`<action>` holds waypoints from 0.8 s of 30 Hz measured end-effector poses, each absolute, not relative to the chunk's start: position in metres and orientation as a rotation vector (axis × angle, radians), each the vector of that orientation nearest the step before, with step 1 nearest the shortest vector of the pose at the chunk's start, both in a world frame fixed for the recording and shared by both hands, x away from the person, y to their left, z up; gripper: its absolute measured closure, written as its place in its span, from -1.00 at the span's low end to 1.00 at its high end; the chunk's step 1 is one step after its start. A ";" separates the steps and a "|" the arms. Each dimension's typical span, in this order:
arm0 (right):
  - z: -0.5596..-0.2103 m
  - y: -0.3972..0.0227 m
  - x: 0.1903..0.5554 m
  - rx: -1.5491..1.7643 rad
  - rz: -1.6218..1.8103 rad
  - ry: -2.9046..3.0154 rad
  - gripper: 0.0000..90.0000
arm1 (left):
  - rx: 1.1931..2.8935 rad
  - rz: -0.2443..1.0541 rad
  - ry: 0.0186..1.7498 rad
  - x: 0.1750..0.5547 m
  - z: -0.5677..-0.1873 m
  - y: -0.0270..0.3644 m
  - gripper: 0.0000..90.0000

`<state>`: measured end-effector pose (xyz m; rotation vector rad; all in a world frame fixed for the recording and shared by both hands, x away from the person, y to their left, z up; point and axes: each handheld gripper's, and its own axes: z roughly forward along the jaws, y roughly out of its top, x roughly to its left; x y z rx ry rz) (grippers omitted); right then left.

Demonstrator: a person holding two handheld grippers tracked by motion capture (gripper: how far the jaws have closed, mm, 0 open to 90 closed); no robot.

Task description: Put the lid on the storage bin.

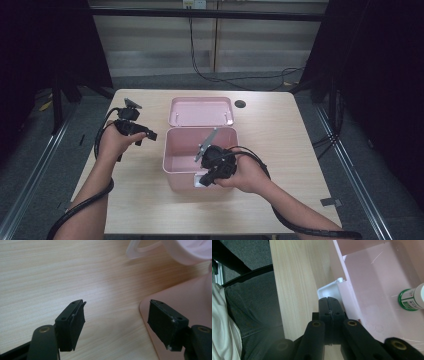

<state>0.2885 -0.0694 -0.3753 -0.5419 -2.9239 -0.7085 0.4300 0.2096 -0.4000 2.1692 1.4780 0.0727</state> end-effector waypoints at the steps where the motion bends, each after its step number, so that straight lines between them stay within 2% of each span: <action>1: -0.375 -0.069 0.289 -0.541 -0.709 -2.924 1.00 | 2.169 0.070 1.483 0.431 -0.398 0.208 -0.35; 24: -0.376 -0.071 0.289 -0.538 -0.728 -2.912 1.00 | 2.202 0.095 1.427 0.462 -0.364 0.163 -0.35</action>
